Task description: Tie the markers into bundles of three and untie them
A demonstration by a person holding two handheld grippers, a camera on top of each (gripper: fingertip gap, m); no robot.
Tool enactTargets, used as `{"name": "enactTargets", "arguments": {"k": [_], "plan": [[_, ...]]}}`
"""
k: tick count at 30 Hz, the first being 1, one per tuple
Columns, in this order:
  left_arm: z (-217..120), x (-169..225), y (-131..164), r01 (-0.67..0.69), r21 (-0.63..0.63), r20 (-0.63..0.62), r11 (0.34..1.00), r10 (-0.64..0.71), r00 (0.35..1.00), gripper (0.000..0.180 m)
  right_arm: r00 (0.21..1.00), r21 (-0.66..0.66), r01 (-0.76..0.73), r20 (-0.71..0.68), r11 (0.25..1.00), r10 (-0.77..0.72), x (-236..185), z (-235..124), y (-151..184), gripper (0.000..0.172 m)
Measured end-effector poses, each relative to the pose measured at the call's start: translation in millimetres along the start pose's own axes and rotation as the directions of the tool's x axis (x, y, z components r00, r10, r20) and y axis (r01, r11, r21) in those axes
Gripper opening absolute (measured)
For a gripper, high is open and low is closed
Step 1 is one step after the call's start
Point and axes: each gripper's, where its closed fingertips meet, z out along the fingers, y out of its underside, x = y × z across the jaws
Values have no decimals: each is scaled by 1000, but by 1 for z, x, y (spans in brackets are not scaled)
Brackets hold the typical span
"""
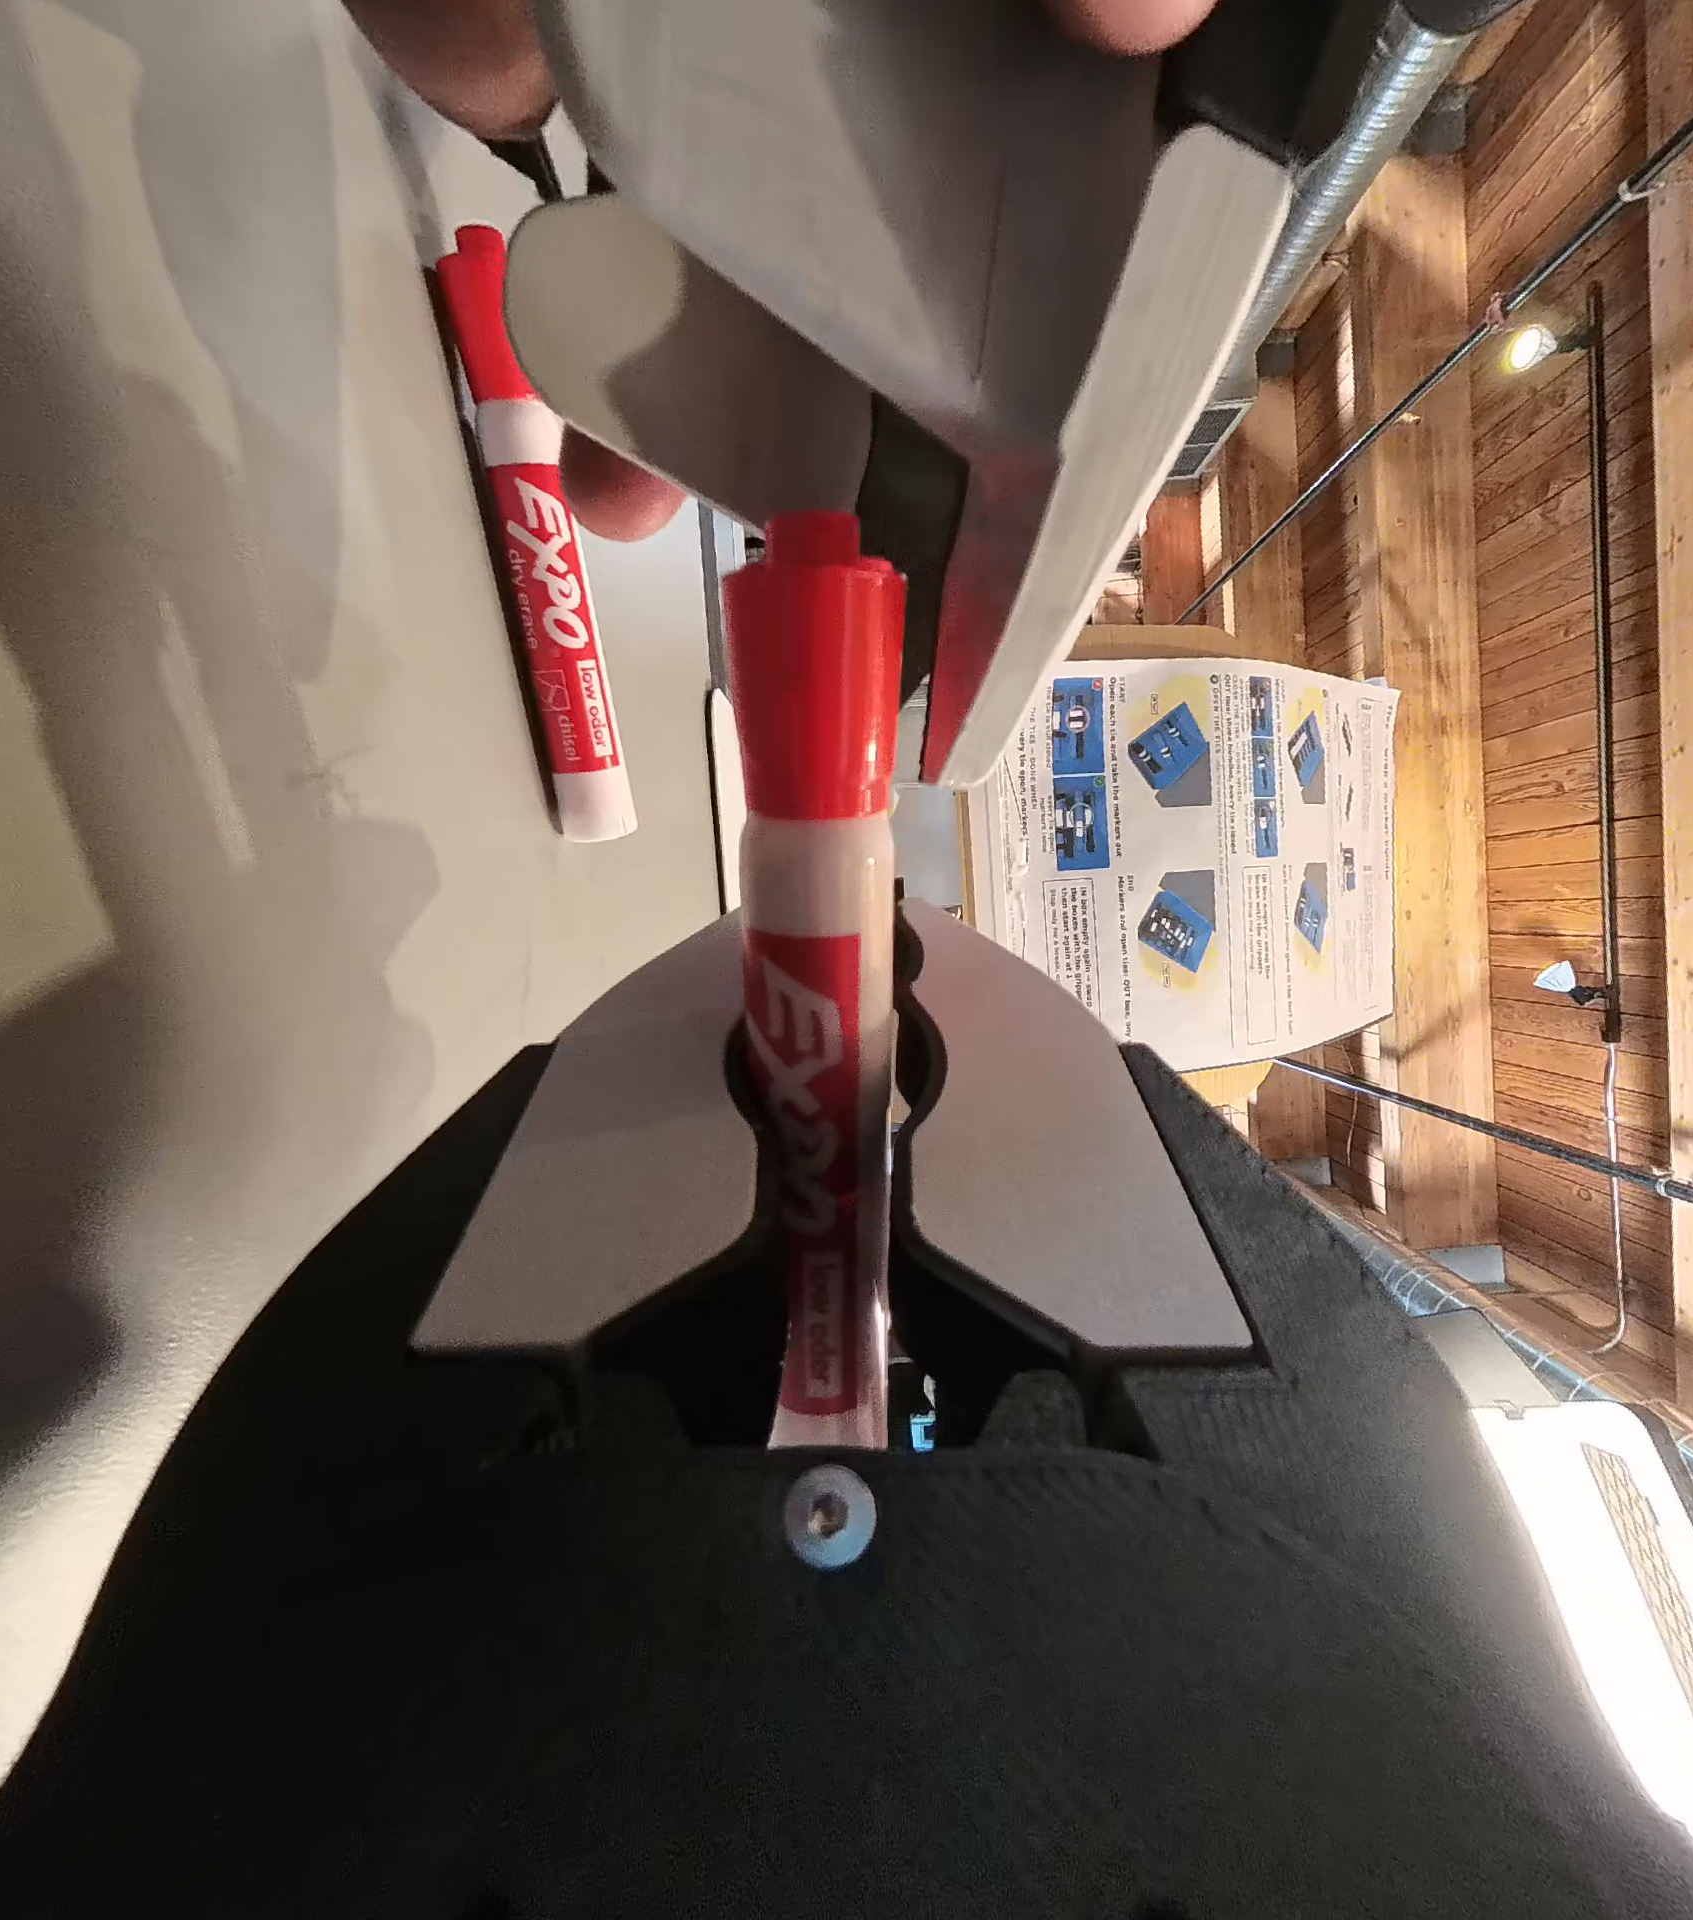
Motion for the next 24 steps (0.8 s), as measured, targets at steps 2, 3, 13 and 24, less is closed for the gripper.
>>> {"name": "enactTargets", "arguments": {"k": [2,3,13,24], "plan": [[1,1,2,-2,-10,-3,1000,2,1000,24,1000,-1,-2,6,1000,2,-1,0,0,18],[1,1,2,-3,-14,-3,1000,3,1000,24,1000,-1,-2,8,1000,2,-1,0,0,18],[0,-3,3,19,-21,12,1000,-18,1000,14,1000,0,-17,21,1000,17,-4,0,-1,18],[-1,-4,1,27,-7,16,1000,-27,1000,14,999,-2,-18,31,1000,18,-7,0,-2,21]]}}
